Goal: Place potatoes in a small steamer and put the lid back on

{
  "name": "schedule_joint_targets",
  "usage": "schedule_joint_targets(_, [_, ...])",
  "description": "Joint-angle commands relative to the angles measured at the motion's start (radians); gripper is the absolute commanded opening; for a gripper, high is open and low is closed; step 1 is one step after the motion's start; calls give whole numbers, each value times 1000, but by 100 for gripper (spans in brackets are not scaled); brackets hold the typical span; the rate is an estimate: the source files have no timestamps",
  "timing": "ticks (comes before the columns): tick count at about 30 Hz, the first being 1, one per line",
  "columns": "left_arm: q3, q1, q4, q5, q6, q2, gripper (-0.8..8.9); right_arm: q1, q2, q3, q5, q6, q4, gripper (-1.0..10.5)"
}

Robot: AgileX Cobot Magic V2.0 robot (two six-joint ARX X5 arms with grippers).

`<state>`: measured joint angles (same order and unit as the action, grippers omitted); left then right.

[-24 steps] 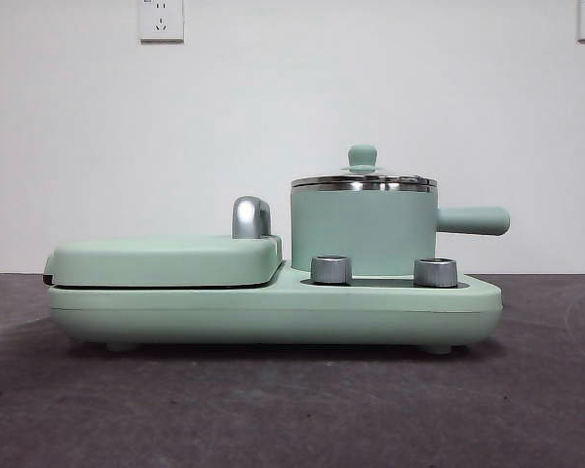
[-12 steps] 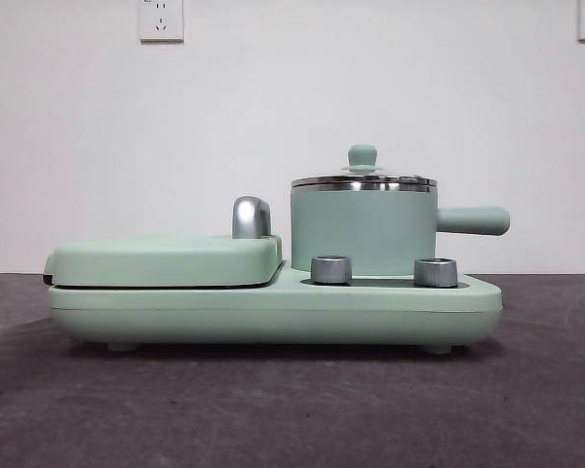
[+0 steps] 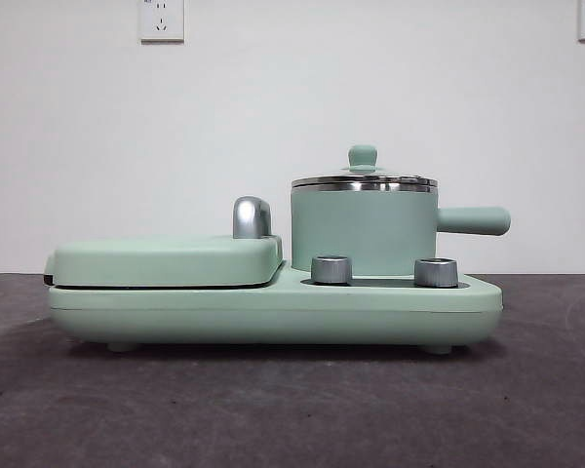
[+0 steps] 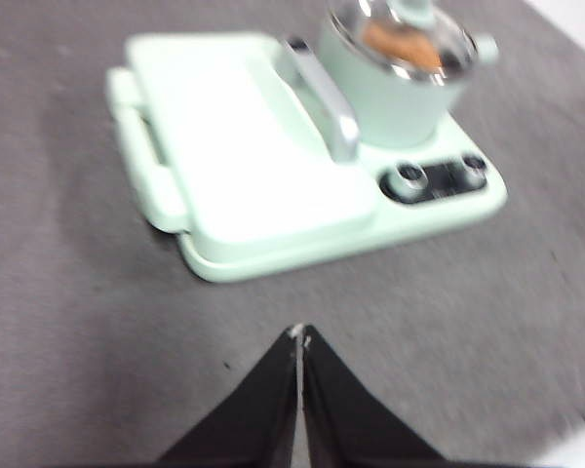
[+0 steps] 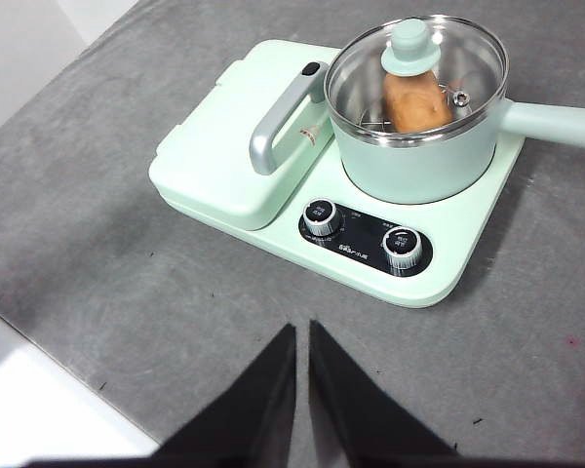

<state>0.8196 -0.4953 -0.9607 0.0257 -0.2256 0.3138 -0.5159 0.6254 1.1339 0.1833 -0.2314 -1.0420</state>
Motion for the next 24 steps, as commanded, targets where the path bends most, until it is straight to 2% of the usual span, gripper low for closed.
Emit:
schedule_joint_targets(1, [-2, 59, 12, 0, -3, -23, 5, -5, 6, 11, 0, 11, 10, 19])
schedule_joint_targets(3, [-16, 116, 32, -5, 28, -43, 5, -5, 6, 11, 0, 11, 10, 19])
schedule_joint_targets(6, [-80, 213, 163, -1, 79, -68, 5, -5, 6, 11, 0, 11, 10, 19])
schedule_joint_targets(11, [-303, 366, 570, 2, 181, -135, 5, -5, 6, 11, 0, 11, 10, 19])
schedule_joint_targets(15, [-501, 452, 774, 9, 192, -206, 5, -5, 6, 11, 0, 11, 10, 19])
schedule_joint_targets(19, [-671, 470, 858, 9, 183, -280, 5, -5, 6, 11, 0, 11, 10, 19])
schedule_joint_targets(24, [-776, 470, 845, 8, 138, -311, 5, -5, 6, 11, 0, 11, 10, 19])
